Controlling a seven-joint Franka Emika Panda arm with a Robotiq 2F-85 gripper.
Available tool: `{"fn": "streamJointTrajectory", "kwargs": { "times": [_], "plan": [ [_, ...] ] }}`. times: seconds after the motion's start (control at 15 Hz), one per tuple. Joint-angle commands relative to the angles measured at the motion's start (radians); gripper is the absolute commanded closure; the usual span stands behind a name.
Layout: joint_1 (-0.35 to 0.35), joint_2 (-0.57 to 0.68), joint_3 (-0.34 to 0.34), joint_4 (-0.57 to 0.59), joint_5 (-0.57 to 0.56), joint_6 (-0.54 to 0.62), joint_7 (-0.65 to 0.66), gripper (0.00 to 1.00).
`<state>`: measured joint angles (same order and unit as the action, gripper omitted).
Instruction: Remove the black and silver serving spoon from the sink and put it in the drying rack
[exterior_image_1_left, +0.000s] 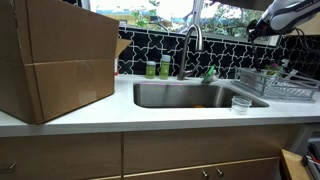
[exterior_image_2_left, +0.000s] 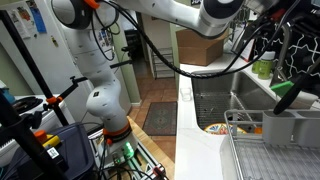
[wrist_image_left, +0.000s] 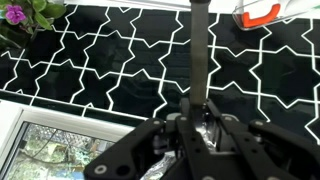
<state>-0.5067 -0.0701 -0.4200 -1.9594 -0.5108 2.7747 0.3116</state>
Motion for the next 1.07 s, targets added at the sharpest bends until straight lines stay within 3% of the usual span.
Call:
{"fn": "streamJointTrajectory", "kwargs": {
  "times": [0.0,0.4,1.0],
  "plan": [
    [-0.015,-0.007,0.003,-0.034,-0.077,0.036,0.092,0.95],
    [-0.017,-0.007,0.006,-0.073,-0.187,0.071,0.211,0.95],
    [-0.015,-0.012,0.011,-0.127,-0.497,0.045,0.469,0.95]
  ]
}}
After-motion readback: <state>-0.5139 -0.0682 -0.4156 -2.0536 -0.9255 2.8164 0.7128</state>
